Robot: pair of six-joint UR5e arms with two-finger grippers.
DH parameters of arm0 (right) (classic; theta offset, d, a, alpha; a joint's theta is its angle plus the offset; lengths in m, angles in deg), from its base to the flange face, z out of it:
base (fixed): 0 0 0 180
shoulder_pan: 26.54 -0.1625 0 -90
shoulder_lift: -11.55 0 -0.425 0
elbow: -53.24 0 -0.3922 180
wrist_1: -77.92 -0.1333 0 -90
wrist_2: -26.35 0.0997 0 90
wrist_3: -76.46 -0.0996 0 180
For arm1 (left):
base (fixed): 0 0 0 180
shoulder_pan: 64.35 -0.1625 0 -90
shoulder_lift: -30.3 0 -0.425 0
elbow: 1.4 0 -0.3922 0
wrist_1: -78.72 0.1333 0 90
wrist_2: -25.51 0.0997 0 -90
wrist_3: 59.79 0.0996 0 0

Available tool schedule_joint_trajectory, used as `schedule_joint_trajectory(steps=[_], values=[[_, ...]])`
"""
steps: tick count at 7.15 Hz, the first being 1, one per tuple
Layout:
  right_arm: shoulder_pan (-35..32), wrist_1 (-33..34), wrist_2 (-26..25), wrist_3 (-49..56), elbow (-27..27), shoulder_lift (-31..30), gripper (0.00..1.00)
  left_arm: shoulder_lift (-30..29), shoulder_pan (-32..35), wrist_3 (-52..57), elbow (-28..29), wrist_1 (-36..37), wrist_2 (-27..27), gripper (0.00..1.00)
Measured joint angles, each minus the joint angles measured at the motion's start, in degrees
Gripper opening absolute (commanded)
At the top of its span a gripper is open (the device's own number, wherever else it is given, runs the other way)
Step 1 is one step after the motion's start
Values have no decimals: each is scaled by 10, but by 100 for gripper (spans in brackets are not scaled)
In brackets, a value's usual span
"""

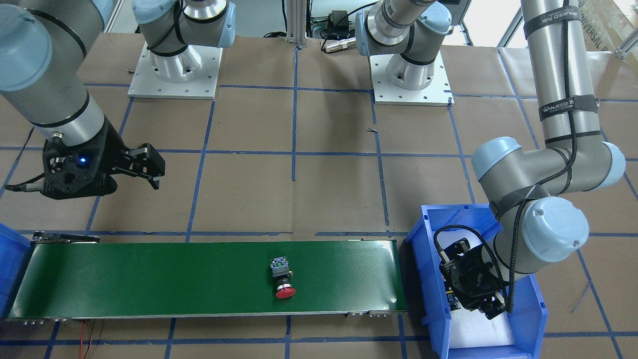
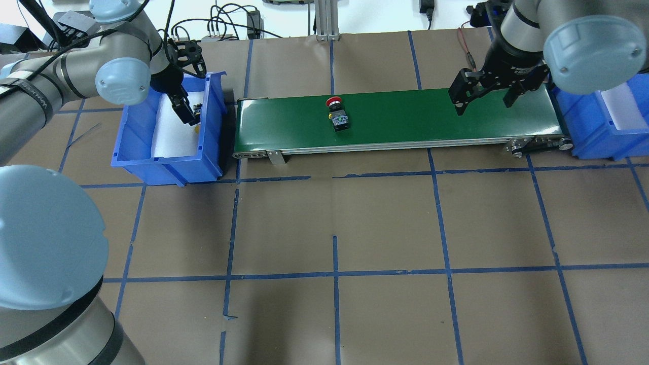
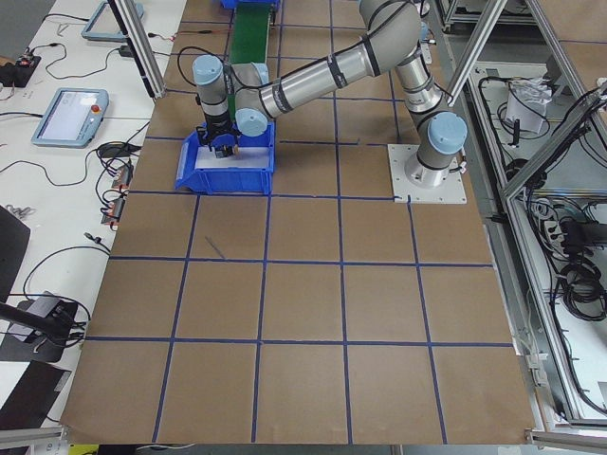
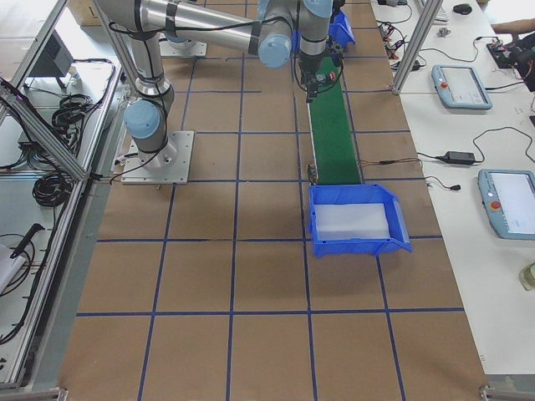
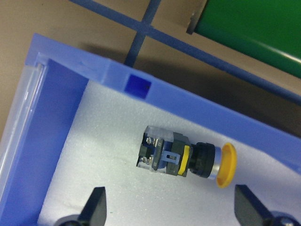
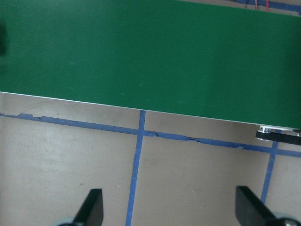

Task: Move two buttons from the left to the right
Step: 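Reach the right gripper toward the red button while the left gripper descends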

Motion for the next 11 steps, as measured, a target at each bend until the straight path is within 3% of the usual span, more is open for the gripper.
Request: schedule_joint_trajectory(steps=[4,6,7,11], values=[[-64,59,-7,-31,-66,107,100,-7,0,33,-8,1,-7,90],[-71,64,-7,-27,-101,147,100,-11,0,31,-8,1,-17,96],[-75,69,-7,-29,-111,161,100,-11,0,30,-8,1,-18,100],[-109,113,-7,-43,-118,195,100,-11,-2,29,-7,2,-19,100]])
